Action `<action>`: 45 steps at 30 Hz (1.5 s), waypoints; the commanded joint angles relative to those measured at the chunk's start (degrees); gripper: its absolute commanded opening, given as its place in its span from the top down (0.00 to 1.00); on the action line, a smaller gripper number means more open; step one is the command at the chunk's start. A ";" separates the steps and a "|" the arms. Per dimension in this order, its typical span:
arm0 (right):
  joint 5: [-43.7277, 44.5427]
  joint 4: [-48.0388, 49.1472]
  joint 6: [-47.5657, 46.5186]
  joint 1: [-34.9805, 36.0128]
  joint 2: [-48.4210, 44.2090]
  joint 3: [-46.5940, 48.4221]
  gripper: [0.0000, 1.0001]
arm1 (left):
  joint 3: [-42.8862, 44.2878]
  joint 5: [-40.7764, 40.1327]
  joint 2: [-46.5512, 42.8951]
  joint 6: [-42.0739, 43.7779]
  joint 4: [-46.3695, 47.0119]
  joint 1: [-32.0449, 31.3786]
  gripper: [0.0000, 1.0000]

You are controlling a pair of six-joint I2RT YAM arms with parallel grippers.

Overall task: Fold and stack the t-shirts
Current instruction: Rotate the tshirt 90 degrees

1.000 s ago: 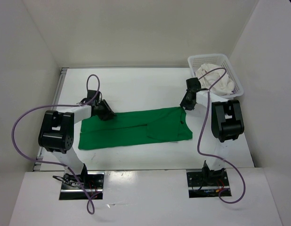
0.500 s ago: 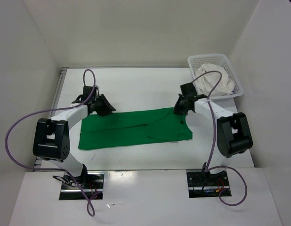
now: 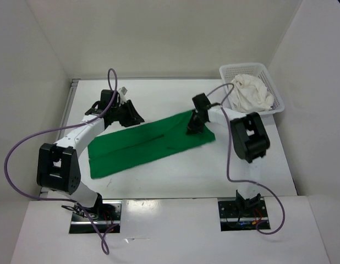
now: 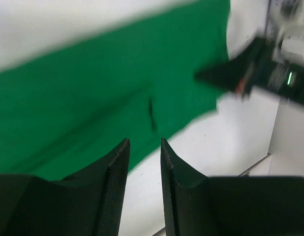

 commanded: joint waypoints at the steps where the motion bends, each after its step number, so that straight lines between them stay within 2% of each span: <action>1: 3.38 -0.03 -3.64 -0.05 15.35 18.96 0.98 | -2.89 1.58 -2.56 2.00 -0.89 0.33 0.61; 2: 4.09 -3.61 -3.65 -0.66 23.22 32.60 0.98 | -3.51 1.58 -3.18 1.48 -0.89 0.33 0.61; 4: 4.10 -8.54 -4.62 -1.28 31.78 48.39 0.98 | -4.12 1.05 -4.33 1.48 -2.20 0.33 0.61; 5: 3.14 -12.13 -4.62 -1.28 36.52 67.26 0.97 | -4.13 1.05 -5.11 1.48 -2.73 0.33 0.61; 6: 2.08 -19.83 -4.62 -1.28 46.14 77.98 0.96 | -4.13 1.05 -5.82 1.48 -3.60 0.33 0.61; 7: 1.03 -23.64 -4.62 -1.28 51.20 89.31 0.94 | -4.65 1.05 -5.83 1.48 -3.61 0.33 0.61; 8: -2.11 -27.08 -3.66 -1.28 55.69 107.09 0.91 | -4.66 0.44 -6.52 1.48 -4.57 0.33 0.61; 9: -4.15 -24.50 -2.96 -1.80 53.12 99.61 0.89 | -4.66 -0.52 -6.53 1.48 -5.10 0.33 0.61; 10: -4.17 -18.99 -2.95 -1.81 45.00 87.00 0.89 | -4.66 -0.53 -7.23 1.48 -5.63 0.33 0.61; 13: -0.13 -15.16 -7.60 -0.32 31.50 73.74 0.82 | -4.13 -1.06 -7.94 1.48 -5.63 0.33 0.61; 14: 1.88 -15.16 -9.26 0.29 28.60 71.95 0.74 | -3.26 -1.67 -7.94 1.48 -5.63 0.33 0.63; 16: 1.90 -13.94 -9.28 0.30 22.28 67.04 0.65 | -2.47 -2.99 -7.94 1.48 -5.63 0.33 0.64; 18: -0.38 -7.62 -9.20 0.30 11.56 54.14 0.54 | -1.32 -4.31 -7.94 1.48 -5.63 0.33 0.71; 19: -2.13 -3.77 -8.06 0.30 5.17 44.52 0.53 | -0.62 -4.31 -7.94 2.08 -5.63 0.33 0.77; 20: -3.19 -2.17 -8.05 1.26 2.67 39.73 0.53 | -0.61 -4.83 -7.33 2.09 -5.63 0.33 0.81; 21: -4.07 -0.76 -7.18 3.35 0.30 30.54 0.59 | -0.61 -5.62 -7.32 2.09 -5.63 0.33 0.84; 22: -4.77 1.34 -7.17 4.77 -3.03 26.54 0.69 | -0.61 -5.63 -7.32 2.09 -5.63 2.07 0.86; 25: -7.58 6.96 -4.03 11.43 -5.43 12.59 1.00 | -1.40 -5.63 -6.70 2.09 -5.11 3.93 0.89; 27: -10.30 10.05 0.01 14.09 -5.44 6.23 1.00 | -1.40 -5.63 -6.18 2.09 -5.11 4.55 0.89; 28: -11.10 11.72 1.34 15.23 -5.44 4.98 0.96 | -1.40 -6.50 -6.18 2.09 -5.11 4.55 0.89; 30: -12.25 15.76 3.19 18.39 -3.60 4.17 0.82 | -1.40 -7.12 -5.66 2.62 -5.11 6.12 0.89; 31: -13.64 15.78 3.20 20.14 -2.64 4.69 0.64 | -2.01 -7.12 -5.65 2.62 -5.63 6.13 0.87; 32: -14.35 15.78 3.72 20.86 -1.50 5.74 0.58 | -2.02 -7.12 -5.65 2.62 -5.63 7.00 0.83; 33: -14.36 15.78 3.73 21.65 0.52 6.62 0.52 | -3.32 -7.12 -5.65 2.62 -5.63 7.79 0.72; 35: -14.98 18.14 5.39 23.49 3.07 7.16 0.44 | -4.91 -7.12 -6.52 3.14 -5.63 8.50 0.65; 38: -14.36 19.38 8.46 24.03 6.33 8.21 0.42 | -7.99 -7.12 -8.02 3.15 -5.63 9.73 0.57; 43: -10.50 20.09 10.93 24.03 12.48 9.88 0.42 | -10.11 -7.12 -9.60 3.15 -5.63 9.73 0.55; 44: -8.75 19.39 11.46 24.03 13.36 11.10 0.46 | -10.11 -7.12 -9.61 3.15 -5.63 9.73 0.55; 45: -8.21 18.86 11.46 24.03 14.24 11.72 0.54 | -10.63 -7.12 -9.61 3.15 -5.63 9.73 0.55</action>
